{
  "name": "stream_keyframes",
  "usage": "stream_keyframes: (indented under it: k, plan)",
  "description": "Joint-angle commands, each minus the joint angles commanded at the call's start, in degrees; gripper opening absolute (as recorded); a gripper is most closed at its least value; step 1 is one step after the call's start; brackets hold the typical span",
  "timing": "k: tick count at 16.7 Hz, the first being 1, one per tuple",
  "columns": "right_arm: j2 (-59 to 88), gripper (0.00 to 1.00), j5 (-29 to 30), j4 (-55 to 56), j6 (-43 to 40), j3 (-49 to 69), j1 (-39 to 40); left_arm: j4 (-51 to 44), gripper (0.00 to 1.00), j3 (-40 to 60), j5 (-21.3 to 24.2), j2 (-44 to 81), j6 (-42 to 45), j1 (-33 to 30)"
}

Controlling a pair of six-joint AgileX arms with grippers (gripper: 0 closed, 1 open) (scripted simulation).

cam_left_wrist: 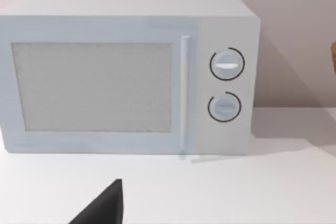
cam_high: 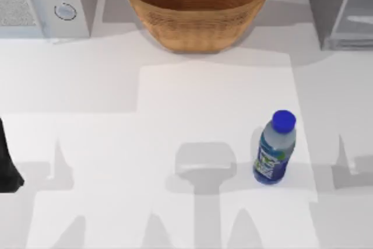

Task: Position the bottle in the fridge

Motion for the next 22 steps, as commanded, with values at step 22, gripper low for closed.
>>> stream_keyframes:
  k: [22]
  plan:
    - [97.42,1.00,-19.43,85.34,-4.42,-0.63,16.59,0.00,1.00,0.00,0.00,0.00,0.00,0.00]
